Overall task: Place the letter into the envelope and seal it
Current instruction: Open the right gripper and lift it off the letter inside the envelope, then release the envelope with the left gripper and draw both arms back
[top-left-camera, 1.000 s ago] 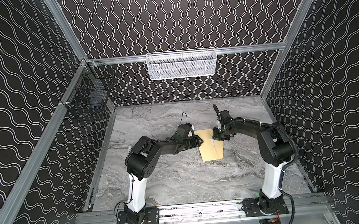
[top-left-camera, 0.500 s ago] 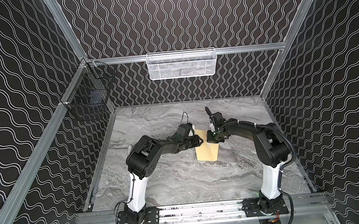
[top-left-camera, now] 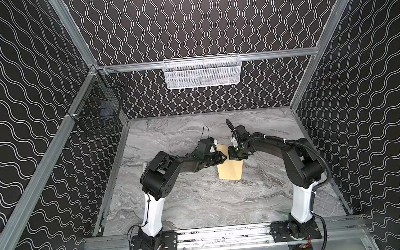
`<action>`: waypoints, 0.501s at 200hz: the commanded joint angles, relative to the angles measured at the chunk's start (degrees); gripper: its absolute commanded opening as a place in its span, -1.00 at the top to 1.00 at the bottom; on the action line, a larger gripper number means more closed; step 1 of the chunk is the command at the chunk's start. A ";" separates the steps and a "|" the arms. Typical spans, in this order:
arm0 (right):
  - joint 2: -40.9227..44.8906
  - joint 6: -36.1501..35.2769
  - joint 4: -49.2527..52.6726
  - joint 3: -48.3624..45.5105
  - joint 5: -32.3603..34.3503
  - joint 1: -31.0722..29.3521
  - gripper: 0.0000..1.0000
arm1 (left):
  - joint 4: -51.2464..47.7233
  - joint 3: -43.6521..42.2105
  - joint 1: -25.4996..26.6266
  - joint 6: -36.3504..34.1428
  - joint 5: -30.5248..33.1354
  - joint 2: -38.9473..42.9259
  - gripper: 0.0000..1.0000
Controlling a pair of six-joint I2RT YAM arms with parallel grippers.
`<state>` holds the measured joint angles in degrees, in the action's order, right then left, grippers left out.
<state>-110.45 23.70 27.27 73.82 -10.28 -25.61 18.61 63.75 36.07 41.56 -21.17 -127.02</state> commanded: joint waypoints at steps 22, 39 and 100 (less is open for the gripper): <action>7.80 0.57 3.17 -1.30 3.91 1.99 0.41 | -5.84 -2.14 -1.69 -1.72 1.63 2.63 0.03; 10.42 0.10 4.31 -1.61 5.36 2.59 0.38 | -6.31 -2.52 -2.14 -2.07 1.69 3.83 -0.12; 17.93 -2.46 2.93 -8.96 3.62 9.37 0.05 | -9.62 -4.66 -5.50 -2.69 3.07 10.69 -0.42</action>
<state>-95.13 23.03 30.11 67.57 -5.82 -18.31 10.85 59.70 32.05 40.10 -19.05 -118.74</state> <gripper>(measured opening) 0.425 0.705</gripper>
